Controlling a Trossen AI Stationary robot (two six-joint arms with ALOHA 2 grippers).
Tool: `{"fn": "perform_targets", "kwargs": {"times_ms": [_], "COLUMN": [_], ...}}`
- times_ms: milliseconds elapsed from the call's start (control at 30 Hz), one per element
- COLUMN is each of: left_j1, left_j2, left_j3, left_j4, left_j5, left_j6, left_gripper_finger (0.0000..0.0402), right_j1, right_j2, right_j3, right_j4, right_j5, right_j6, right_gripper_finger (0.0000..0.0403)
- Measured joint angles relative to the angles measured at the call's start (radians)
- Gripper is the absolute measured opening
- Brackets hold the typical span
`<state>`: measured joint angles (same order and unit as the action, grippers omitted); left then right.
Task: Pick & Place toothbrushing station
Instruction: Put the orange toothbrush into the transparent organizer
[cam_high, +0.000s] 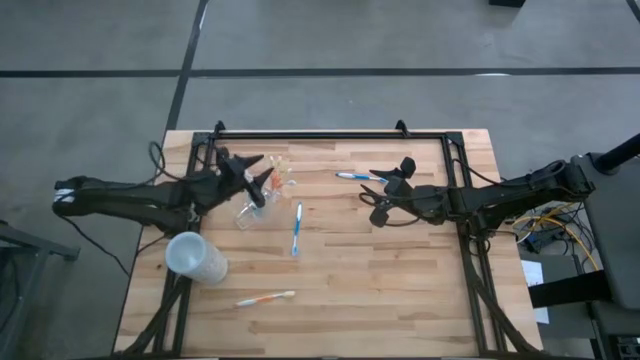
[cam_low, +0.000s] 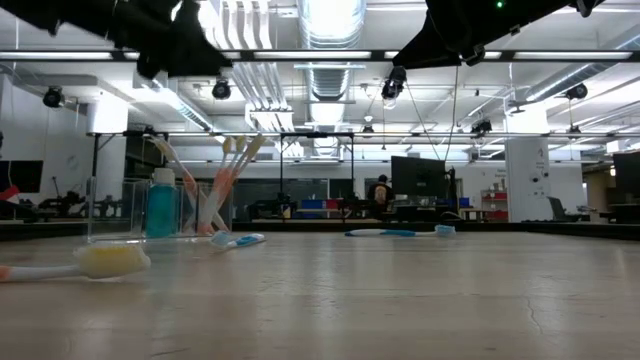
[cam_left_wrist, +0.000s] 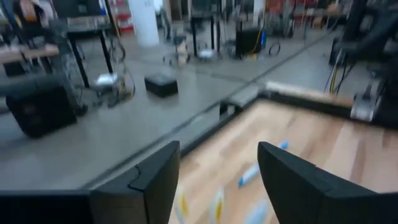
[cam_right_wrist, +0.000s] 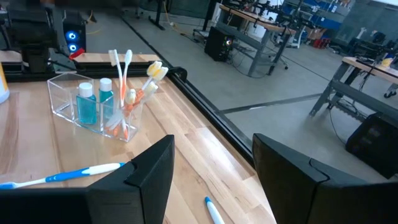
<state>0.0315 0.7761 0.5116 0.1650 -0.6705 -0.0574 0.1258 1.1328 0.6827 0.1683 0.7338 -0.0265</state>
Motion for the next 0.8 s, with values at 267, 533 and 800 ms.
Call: {"fn": "perform_targets", "kwargs": {"times_ms": [267, 533, 800], "left_j1": [-0.004, -0.165, -0.420], "left_j2": [0.021, 0.240, 0.447], "left_j3": [0.310, 0.596, 0.812], "left_j4": [-0.329, -0.696, -0.849], "left_j5": [0.251, 0.240, 0.027], "left_j6": [0.023, -0.184, -0.326], "left_gripper_finger": [0.0222, 0.0223, 0.0223], "right_j1": [0.000, 0.000, 0.000], "right_j2": [0.000, 0.000, 0.000], "right_j3": [0.000, 0.000, 0.000], "right_j4": [0.000, 0.000, 0.000], "right_j5": [0.000, 0.000, 0.000], "right_j6": [0.000, 0.000, 0.000], "right_gripper_finger": [0.0210, 0.0210, 0.0210]}}
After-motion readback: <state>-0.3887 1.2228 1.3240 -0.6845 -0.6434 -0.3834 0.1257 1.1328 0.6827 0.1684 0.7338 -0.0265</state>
